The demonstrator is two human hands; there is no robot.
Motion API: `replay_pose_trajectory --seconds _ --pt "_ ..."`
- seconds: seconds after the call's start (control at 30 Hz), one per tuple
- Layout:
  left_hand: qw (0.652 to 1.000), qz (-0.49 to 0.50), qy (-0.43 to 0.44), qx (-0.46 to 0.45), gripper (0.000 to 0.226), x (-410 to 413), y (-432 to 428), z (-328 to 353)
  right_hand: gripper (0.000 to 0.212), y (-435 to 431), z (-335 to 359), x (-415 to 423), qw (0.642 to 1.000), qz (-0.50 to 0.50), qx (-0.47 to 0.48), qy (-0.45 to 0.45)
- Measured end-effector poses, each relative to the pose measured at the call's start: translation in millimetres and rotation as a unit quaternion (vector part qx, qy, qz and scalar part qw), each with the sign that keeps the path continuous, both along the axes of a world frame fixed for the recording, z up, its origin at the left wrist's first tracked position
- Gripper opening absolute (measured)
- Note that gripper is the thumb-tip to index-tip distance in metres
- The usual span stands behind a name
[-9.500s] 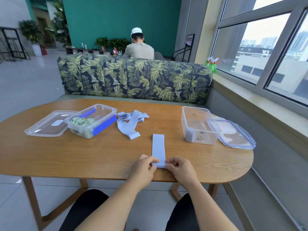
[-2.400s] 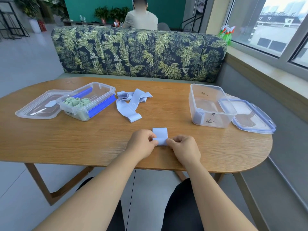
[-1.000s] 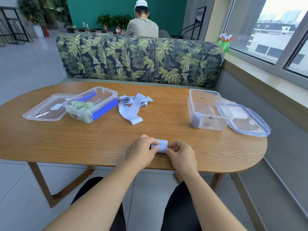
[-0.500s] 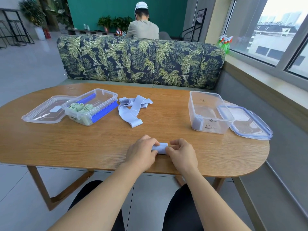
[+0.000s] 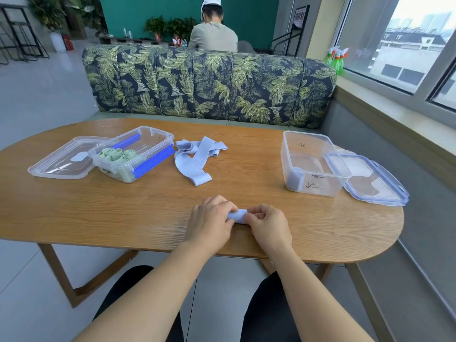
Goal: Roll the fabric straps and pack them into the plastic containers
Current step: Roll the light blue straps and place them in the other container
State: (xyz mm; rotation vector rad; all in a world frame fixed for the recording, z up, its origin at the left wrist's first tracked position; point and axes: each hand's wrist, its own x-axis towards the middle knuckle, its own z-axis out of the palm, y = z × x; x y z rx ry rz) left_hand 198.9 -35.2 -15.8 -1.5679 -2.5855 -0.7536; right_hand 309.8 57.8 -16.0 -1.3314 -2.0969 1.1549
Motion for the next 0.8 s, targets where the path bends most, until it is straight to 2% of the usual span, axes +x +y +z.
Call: replay_pose_trajectory --seconds 0.13,0.4,0.67,0.8 --pt "1.000 -0.007 -0.016 -0.020 0.024 -4.8 4.1 4.2 0.021 -1.1 -0.1 0.3 1.000 -0.019 0.000 0.009" --pt "0.999 -0.013 -0.007 -0.043 0.022 -5.4 11.5 9.9 0.013 2.0 1.3 -2.1 1.000 -0.013 -0.001 -0.021" --pt "0.992 -0.024 -0.096 -0.083 0.018 -7.7 18.8 16.7 0.007 6.9 3.1 -4.4 1.000 -0.008 -0.025 -0.015" --pt "0.986 -0.033 -0.149 -0.071 0.015 -13.4 19.0 16.1 0.009 7.5 4.3 -3.7 1.000 0.003 -0.023 -0.021"
